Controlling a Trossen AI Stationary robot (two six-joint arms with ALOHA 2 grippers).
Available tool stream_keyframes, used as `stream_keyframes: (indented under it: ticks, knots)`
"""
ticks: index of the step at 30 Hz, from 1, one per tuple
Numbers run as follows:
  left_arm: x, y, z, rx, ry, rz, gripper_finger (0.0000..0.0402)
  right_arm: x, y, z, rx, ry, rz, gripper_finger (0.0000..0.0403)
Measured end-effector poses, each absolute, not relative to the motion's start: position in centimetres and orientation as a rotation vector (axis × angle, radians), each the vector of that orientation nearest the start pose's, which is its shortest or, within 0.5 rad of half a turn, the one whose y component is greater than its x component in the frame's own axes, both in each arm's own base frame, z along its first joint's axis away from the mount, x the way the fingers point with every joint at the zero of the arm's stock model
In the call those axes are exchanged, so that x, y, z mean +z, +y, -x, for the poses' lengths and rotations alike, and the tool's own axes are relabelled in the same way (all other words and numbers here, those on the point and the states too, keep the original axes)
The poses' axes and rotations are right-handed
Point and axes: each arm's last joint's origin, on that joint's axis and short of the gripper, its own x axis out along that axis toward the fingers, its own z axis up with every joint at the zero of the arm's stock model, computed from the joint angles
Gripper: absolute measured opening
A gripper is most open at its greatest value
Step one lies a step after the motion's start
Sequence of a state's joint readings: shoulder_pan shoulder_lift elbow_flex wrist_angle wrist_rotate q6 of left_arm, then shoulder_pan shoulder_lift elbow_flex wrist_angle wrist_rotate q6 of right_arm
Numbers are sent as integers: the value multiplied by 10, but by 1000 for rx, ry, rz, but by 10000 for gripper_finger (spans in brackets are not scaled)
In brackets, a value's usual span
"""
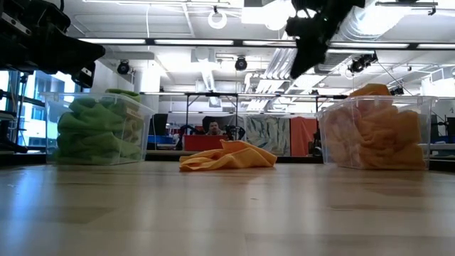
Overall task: Sort microfiber towel by color & place in baskets
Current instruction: Put the orange microfiber towel into the right transparent bin
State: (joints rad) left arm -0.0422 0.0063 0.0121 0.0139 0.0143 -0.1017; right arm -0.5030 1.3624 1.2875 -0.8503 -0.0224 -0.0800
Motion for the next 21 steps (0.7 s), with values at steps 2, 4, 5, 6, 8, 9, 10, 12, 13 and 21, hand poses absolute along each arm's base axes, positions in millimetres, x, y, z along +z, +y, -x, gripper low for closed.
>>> stream_keyframes:
  ticks: [2,4,5,6,8,9,10,12,13,21]
  knots:
    - [169,-4,-97,-57,-17,102,0,326,-120,-250,-404,870,-139,140]
    - [169,-4,-97,-57,-17,102,0,325,-113,-259,-400,842,-169,140]
    - [169,-4,-97,-57,-17,102,0,324,-110,-265,-399,840,-192,140]
    - [169,-5,-97,-57,-17,102,0,322,-108,-271,-395,848,-207,139]
    - [169,-4,-97,-57,-17,102,0,317,-104,-284,-374,870,-210,137]
    - [168,-5,-97,-57,-17,102,0,314,-103,-292,-362,881,-206,135]
    - [168,-5,-97,-57,-17,102,0,311,-102,-300,-352,894,-203,133]
    - [169,-4,-97,-57,-17,102,0,303,-102,-318,-336,927,-202,129]
    - [168,-4,-97,-57,-17,102,0,299,-103,-326,-331,945,-203,128]
    - [169,-4,-97,-57,-17,102,0,267,-117,-386,-328,1061,-225,124]
